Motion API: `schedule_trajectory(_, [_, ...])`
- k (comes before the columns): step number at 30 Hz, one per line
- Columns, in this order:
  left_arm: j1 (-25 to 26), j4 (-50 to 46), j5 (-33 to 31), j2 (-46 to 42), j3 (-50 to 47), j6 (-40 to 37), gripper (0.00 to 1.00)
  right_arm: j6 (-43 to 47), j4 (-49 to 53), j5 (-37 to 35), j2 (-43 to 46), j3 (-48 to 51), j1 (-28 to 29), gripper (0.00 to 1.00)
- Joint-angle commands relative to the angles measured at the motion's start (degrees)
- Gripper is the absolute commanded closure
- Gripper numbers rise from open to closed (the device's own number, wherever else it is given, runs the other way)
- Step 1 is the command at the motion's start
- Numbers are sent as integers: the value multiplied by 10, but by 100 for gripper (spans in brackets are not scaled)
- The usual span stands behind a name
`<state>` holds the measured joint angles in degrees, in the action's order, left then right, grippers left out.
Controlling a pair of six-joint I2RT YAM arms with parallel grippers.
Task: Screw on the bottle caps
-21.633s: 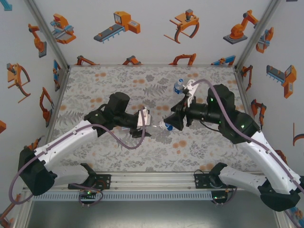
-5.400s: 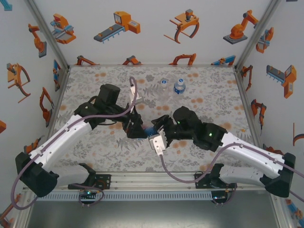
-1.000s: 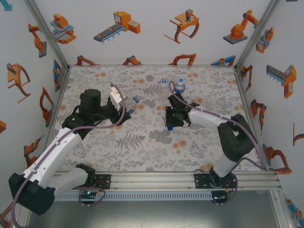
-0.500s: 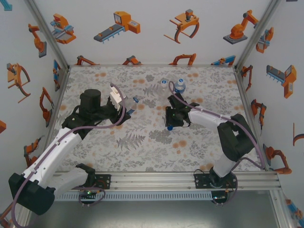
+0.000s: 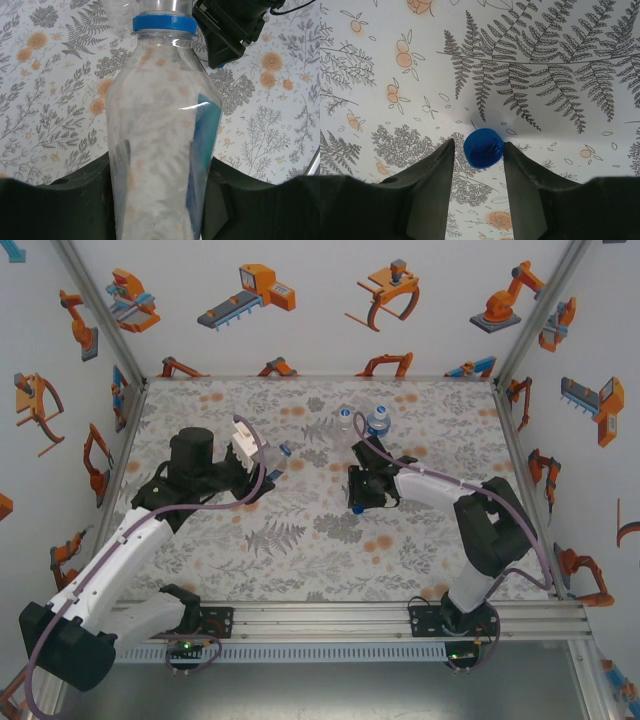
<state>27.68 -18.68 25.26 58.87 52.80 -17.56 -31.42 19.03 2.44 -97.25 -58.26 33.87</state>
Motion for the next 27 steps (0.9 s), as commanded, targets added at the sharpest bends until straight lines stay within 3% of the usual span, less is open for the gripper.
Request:
schedule_trajectory(1, [-3,-6,1,0,7,-4,90,8,5,7,-12,-10,-4,57])
schedule_trajectory(8, [-3,-9,-1,4,8,-4,90,6,-5,8,-23,1,-5,59])
schedule_trajectory(16, [-3,-11,-3,7,10,-3,90,-7,-19,16,-14,18,-7,72])
schedule_trajectory(20, [-3,-11,-3,8,11,-3,90,-35,-55,53,3,38,-13,74])
schedule_trajectory(23, [-3,-11,-3,11,10,-3,90,-71,-116,110,15,68,-22,75])
schedule_trajectory(27, [-3,-12,-3,14,12,-1,90,-146,-282,196,35,148,-45,75])
